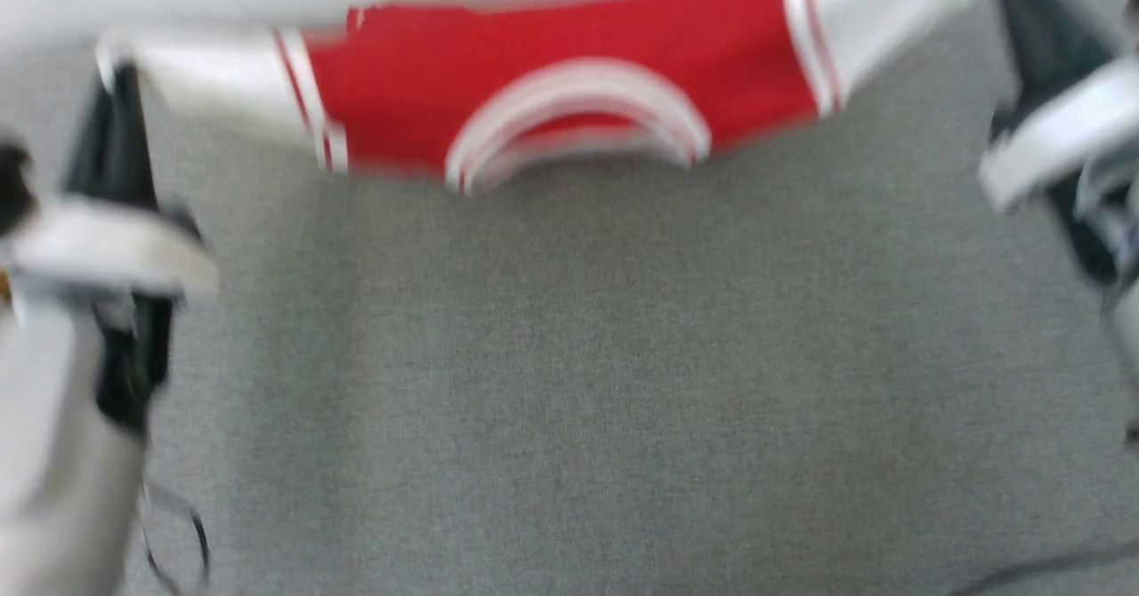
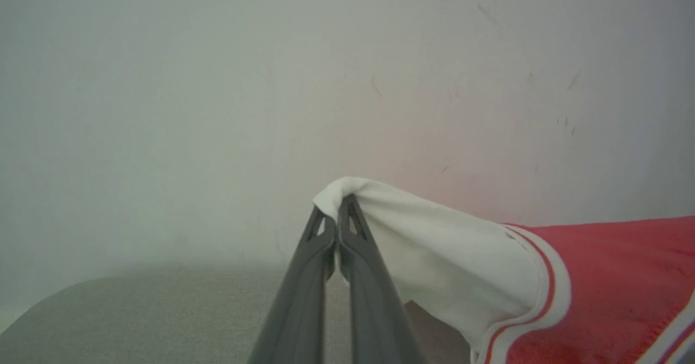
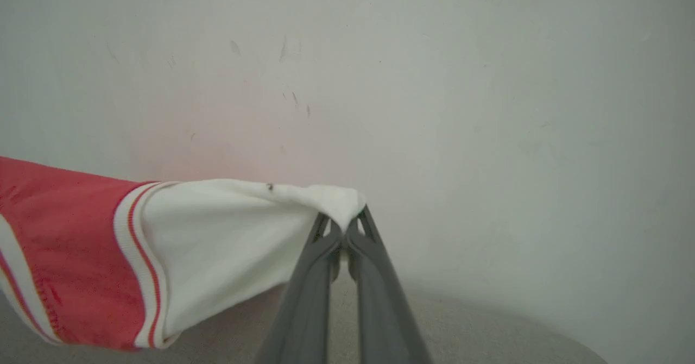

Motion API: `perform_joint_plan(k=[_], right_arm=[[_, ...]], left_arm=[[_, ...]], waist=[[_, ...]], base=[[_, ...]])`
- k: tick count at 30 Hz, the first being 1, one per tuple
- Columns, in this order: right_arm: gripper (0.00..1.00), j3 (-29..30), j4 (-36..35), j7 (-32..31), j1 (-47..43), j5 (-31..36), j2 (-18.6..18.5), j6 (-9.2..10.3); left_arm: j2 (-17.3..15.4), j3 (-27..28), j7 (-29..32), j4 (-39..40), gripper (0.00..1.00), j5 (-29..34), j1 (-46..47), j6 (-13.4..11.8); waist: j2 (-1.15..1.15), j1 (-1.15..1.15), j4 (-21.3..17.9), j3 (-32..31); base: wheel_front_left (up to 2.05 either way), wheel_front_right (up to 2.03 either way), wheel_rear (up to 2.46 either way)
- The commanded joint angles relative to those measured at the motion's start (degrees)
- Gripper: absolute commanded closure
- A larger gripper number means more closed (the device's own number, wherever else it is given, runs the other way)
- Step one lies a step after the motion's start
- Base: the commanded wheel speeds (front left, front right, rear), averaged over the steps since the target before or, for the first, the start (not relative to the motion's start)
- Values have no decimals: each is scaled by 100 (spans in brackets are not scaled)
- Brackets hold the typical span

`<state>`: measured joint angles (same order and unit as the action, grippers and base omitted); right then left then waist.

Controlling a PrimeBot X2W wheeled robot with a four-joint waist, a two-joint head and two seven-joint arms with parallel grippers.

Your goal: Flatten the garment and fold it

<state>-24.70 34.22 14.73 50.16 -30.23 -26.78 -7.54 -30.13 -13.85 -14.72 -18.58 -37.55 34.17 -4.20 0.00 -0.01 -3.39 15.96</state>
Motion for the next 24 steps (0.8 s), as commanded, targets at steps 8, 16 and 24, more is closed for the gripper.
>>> perform_joint_plan(k=[8, 16, 24], right_arm=[[100, 36, -586, 26, -1853, 40, -180, 5], [100, 65, -1037, -269, -3315, -161, -395, 5], [100, 380, -1494, -795, -4781, -162, -690, 5]], left_arm=[[308, 585, -28, 618, 100, 134, -2291, -115], [494, 734, -28, 824, 100, 134, -3894, -257], [654, 644, -16, 665, 100, 45, -4827, -381]], waist=[[0, 1, -108, -1029], [0, 1, -135, -1438], [0, 1, -143, -1620]], base=[[0, 0, 0], [0, 0, 0], [0, 0, 0]])
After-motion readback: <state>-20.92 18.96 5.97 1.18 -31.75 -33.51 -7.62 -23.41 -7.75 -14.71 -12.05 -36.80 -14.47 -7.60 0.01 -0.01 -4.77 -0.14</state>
